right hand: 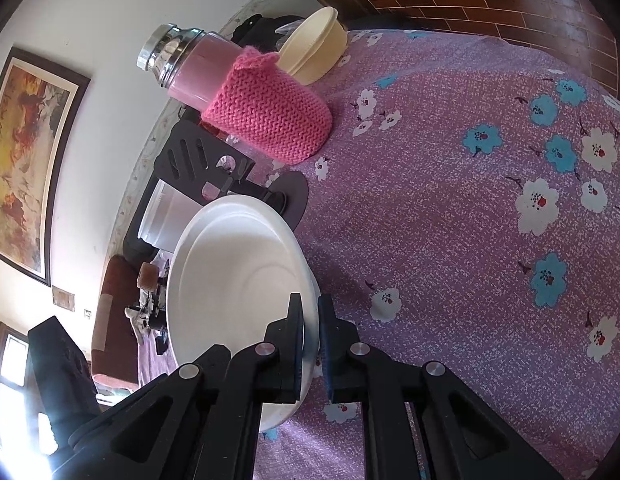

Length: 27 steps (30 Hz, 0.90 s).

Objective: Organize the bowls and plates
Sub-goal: 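Lift the white bowl and carry it toward the red plate stack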

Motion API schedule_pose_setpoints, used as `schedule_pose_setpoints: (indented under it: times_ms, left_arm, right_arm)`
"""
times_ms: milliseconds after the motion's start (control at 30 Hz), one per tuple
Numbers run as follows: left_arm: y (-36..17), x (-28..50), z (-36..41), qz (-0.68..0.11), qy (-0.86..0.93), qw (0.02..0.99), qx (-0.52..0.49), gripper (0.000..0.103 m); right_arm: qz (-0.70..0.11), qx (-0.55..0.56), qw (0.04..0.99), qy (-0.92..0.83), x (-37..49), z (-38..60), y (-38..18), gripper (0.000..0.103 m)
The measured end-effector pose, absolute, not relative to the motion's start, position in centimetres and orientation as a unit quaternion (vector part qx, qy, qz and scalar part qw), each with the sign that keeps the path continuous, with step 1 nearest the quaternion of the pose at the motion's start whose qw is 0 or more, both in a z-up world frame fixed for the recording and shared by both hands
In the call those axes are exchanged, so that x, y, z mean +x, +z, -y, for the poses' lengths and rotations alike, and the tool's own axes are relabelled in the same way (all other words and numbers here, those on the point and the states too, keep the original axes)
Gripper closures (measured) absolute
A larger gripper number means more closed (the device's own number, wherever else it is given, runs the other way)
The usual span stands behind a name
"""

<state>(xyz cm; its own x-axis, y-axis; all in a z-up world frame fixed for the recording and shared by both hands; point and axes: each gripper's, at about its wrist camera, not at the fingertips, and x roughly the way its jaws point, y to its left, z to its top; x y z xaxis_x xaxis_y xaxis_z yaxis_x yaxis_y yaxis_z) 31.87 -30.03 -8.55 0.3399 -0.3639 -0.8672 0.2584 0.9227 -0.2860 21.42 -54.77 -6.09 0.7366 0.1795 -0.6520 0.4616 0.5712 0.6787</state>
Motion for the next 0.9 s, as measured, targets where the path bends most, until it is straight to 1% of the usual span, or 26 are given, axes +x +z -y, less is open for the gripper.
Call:
schedule_pose_setpoints:
  times_ms: [500, 733, 900]
  left_arm:
    - [-8.1, 30.2, 30.2, -0.528, -0.176, 0.831, -0.028, 0.091]
    - [-7.7, 28.4, 28.5, -0.523, -0.165, 0.836, -0.027, 0.090]
    - [-6.0, 26.3, 26.2, -0.506, -0.156, 0.848, -0.023, 0.090]
  right_arm:
    - [-0.354, 0.461, 0.809, -0.087, 20.9, 54.6, -6.0, 0.096]
    - [-0.359, 0.447, 0.816, -0.078, 20.2, 53.3, -5.0, 0.096]
    - [-0.361, 0.439, 0.820, -0.059, 19.4, 51.8, -4.0, 0.096]
